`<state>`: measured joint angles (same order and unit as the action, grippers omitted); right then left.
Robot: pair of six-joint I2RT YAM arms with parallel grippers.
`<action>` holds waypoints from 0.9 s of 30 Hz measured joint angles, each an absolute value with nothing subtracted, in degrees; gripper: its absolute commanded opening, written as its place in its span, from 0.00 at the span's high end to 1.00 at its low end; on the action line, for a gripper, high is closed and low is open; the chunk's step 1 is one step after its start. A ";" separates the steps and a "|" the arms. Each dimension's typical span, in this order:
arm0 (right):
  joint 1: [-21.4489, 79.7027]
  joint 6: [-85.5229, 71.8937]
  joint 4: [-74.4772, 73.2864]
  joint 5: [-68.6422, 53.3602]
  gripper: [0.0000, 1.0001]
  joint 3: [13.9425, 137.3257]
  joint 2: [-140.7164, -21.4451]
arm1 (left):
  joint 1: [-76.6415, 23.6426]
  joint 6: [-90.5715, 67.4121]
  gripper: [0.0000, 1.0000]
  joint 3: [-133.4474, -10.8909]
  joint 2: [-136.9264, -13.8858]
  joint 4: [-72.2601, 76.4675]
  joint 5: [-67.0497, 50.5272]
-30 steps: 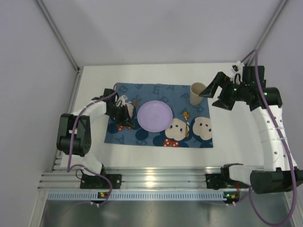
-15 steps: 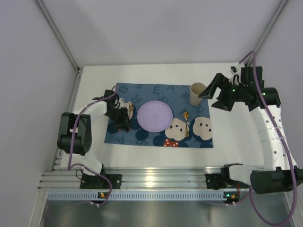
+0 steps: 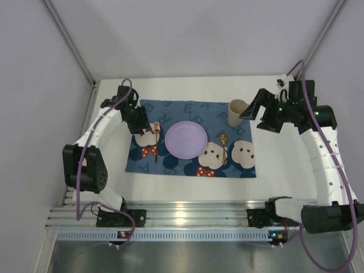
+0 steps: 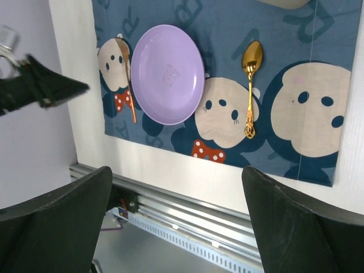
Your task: Set the dinner table for one person
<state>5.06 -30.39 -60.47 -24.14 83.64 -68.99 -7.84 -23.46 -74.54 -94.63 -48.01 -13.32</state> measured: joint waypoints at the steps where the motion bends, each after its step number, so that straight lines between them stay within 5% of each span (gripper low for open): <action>1: 5.21 -29.69 -60.40 -23.90 0.01 83.66 -68.86 | -7.86 -23.44 0.49 -77.06 -93.43 -48.07 -11.88; 3: 5.63 -27.97 -59.88 -23.44 0.00 83.66 -67.90 | -7.86 -23.33 0.44 -79.72 -90.02 -47.48 -9.85; 5: 6.11 -25.96 -58.87 -22.63 0.00 83.66 -65.95 | -8.03 -23.24 0.07 -80.12 -84.40 -46.24 -7.20; 6: 6.83 -24.53 -58.59 -21.54 0.00 83.55 -64.12 | -8.19 -23.22 0.02 -79.99 -81.38 -45.89 -5.67; 19: 11.25 -22.59 -57.04 -10.37 0.00 52.99 -23.05 | -9.17 -23.97 0.01 -60.88 -58.76 -34.04 11.16; 27: 11.27 -27.16 -57.49 -5.17 0.00 52.77 -17.41 | -9.54 -19.20 0.01 -44.14 -43.75 -16.60 15.79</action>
<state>11.27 -27.16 -57.49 -5.17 52.77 -17.41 -9.54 -19.20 -44.14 -43.75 -16.60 15.79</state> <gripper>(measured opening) 0.996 0.986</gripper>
